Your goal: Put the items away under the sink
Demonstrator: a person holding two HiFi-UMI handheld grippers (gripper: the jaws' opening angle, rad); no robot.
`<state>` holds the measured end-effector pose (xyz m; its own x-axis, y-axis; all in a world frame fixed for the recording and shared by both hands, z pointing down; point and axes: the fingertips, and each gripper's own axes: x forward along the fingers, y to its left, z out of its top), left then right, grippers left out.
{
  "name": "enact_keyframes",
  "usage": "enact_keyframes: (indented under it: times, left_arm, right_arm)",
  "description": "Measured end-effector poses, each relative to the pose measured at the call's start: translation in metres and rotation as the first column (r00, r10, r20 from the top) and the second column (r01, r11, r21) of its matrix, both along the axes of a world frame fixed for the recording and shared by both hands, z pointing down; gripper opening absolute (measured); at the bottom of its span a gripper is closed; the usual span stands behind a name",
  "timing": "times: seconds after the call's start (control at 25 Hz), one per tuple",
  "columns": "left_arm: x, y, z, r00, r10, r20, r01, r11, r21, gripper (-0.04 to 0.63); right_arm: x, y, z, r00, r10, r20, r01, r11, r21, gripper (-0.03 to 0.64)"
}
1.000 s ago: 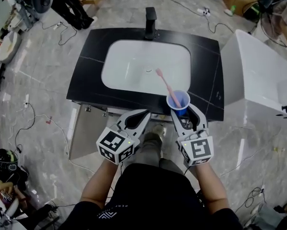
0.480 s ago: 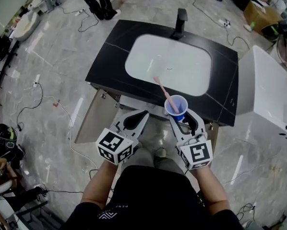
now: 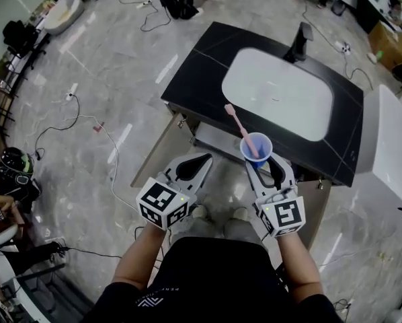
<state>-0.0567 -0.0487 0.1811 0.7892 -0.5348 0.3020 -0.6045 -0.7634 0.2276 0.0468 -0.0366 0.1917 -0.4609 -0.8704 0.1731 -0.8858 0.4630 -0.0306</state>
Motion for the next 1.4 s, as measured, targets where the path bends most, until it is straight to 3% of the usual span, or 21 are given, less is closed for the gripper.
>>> enact_keyframes:
  times: [0.24, 0.72, 0.92, 1.4]
  left_arm:
    - [-0.045, 0.008, 0.009, 1.000, -0.029, 0.004, 0.029, 0.999, -0.021, 0.011]
    - [-0.093, 0.019, 0.028, 1.000, -0.005, -0.002, 0.005, 0.998, -0.060, 0.011]
    - [-0.103, 0.020, 0.042, 1.000, 0.011, -0.007, -0.012, 0.997, -0.074, 0.011]
    - [-0.097, 0.034, 0.079, 1.000, -0.026, 0.001, 0.026, 0.996, -0.090, 0.011]
  right_arm:
    - [-0.042, 0.007, 0.012, 0.999, -0.026, 0.030, 0.027, 0.999, -0.031, 0.199]
    - [-0.094, 0.017, 0.036, 0.998, -0.017, 0.064, 0.022, 0.997, -0.078, 0.201]
    - [-0.109, 0.024, 0.049, 0.997, -0.017, 0.073, 0.024, 0.995, -0.094, 0.201]
    - [-0.119, 0.036, 0.080, 0.989, -0.126, 0.080, 0.134, 0.986, -0.103, 0.201]
